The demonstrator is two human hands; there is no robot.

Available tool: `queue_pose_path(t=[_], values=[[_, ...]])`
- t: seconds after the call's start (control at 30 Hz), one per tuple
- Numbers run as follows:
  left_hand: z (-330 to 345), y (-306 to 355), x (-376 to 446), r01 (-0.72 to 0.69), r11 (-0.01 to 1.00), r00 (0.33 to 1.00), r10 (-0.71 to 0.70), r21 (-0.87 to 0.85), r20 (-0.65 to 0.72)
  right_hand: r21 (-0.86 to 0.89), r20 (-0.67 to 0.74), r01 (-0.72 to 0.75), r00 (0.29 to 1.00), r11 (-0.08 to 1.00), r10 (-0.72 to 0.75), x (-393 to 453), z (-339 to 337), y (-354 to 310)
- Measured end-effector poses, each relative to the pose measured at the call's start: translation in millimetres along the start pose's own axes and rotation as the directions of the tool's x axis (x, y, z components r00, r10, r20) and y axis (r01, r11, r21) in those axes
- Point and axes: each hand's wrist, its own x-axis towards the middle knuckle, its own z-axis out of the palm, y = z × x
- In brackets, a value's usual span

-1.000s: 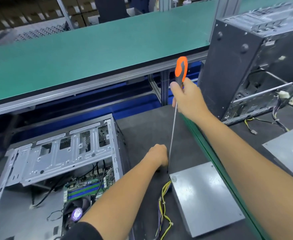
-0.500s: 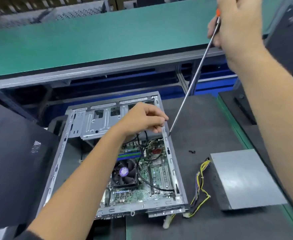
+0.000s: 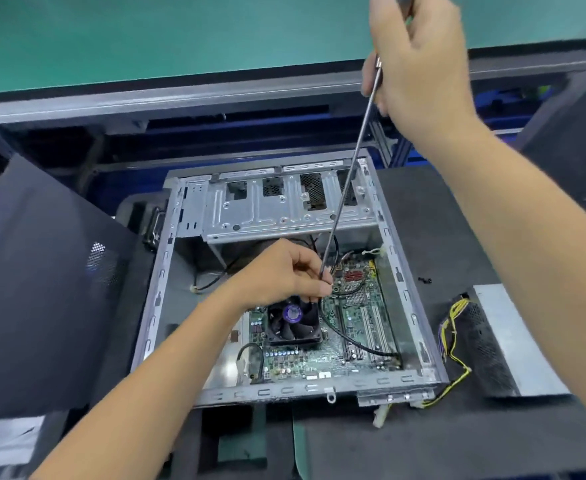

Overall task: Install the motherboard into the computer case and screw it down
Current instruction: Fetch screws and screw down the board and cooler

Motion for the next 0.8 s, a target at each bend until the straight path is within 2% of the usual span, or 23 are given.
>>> queue_pose_path(t=[0.17, 0.33, 0.53, 0.8], values=[[-1.0, -14.6, -3.4, -0.021, 0.999, 0.999, 0.019, 0.041, 0.032, -0.029, 0.037, -0.003, 0.999, 1.0, 0.004, -11.6, 10.2, 0.2], [-2.0, -25.3, -0.9, -0.041, 0.999, 0.999, 0.041, 0.008, -0.029, -0.034, 0.035, -0.002, 0.999, 0.999, 0.003, -12.9, 9.2, -2.7], [-1.9, -35.0, 1.1, -0.058, 0.997, 0.998, 0.059, 0.045, -0.022, -0.045, 0.079, -0.035, 0.996, 0.998, 0.039, -16.4, 8.6, -4.7], [-2.0, -39.4, -0.2, -0.075, 0.977, 0.995, 0.086, 0.201, -0.048, 0.003, 0.267, -0.067, 0.962, 0.998, 0.064, -21.7, 8.2, -11.8]])
